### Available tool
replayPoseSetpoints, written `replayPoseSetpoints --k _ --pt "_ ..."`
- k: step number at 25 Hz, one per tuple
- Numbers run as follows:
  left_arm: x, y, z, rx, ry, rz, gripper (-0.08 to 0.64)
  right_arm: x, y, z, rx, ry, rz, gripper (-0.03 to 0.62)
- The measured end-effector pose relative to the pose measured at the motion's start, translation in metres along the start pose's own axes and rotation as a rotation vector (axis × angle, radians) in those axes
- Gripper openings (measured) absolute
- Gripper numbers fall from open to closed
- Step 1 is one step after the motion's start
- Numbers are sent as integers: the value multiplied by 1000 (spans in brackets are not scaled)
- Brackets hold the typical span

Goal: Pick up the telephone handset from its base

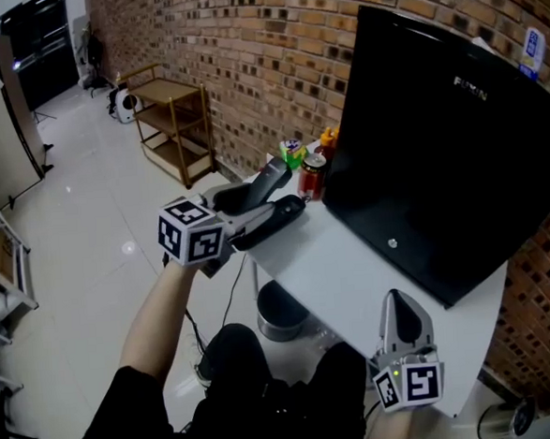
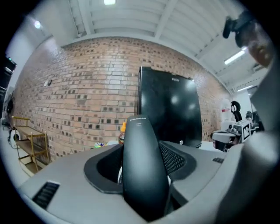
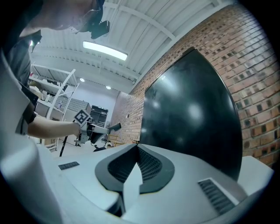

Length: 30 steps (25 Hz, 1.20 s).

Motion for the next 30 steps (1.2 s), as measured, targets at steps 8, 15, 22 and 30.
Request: replayPoseSetpoints --k 8,15,22,30 --pt "-77 4 12 -144 25 -367 256 -2 -1 1 -8 -5 -1 9" --pt "-128 -12 36 -394 127 -711 255 -8 -13 0 -15 14 -24 9" --pt "-122 -5 37 -456 168 -749 255 -7 -11 -8 -10 21 -9 9" --pt "-116 0 44 -465 217 -754 255 -10 -7 -22 48 30 -50 11"
Point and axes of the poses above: the fingertips, and each gripper's own axes: x forward along the fingers, z to its left, y out of its underside, the point moved 7 cm from there along -x, backward along the fingers, and after that the axes turned 10 degrees about -y, right-handed, at the moved point
